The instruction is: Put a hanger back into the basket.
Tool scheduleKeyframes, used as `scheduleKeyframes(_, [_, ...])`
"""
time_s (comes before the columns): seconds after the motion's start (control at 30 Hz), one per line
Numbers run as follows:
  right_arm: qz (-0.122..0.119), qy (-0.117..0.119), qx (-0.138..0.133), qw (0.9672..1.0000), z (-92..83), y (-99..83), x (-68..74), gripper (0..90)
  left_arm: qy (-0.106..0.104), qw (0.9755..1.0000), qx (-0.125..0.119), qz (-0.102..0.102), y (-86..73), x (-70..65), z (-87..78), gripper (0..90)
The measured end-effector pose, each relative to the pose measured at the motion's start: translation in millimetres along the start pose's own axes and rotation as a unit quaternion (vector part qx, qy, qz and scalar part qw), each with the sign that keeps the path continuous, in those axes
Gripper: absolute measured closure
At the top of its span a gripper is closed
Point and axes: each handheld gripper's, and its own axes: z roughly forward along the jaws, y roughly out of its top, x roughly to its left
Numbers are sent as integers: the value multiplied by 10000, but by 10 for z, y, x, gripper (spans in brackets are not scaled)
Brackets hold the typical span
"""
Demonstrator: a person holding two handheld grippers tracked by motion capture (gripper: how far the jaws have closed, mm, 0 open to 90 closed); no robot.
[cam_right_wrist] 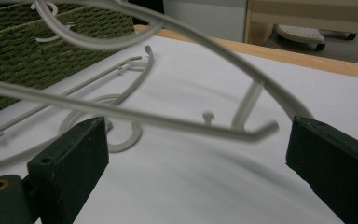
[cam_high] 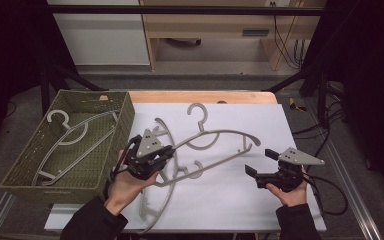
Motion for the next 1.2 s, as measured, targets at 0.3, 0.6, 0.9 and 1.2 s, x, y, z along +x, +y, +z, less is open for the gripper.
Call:
scheduleKeyframes(0.3, [22, -79, -48, 10000, -40, 9, -24, 49, 576, 9968, -474, -274, 67, 451, -374, 827])
scheduleKeyframes(0.6, [48, -160, -100, 9998, -82, 14, -60, 48, 1159, 9892, -674, -583, -109, 979, -702, 826])
scheduleKeyframes(0.9, [60, -191, -80, 9998, -85, 6, -81, 46, 1508, 9800, -893, -939, -418, 1468, -1036, 826])
scheduleKeyframes(1.2, [68, -193, -53, 9998, -94, 0, -102, 47, 1705, 9753, -872, -1100, -633, 1786, -1233, 826])
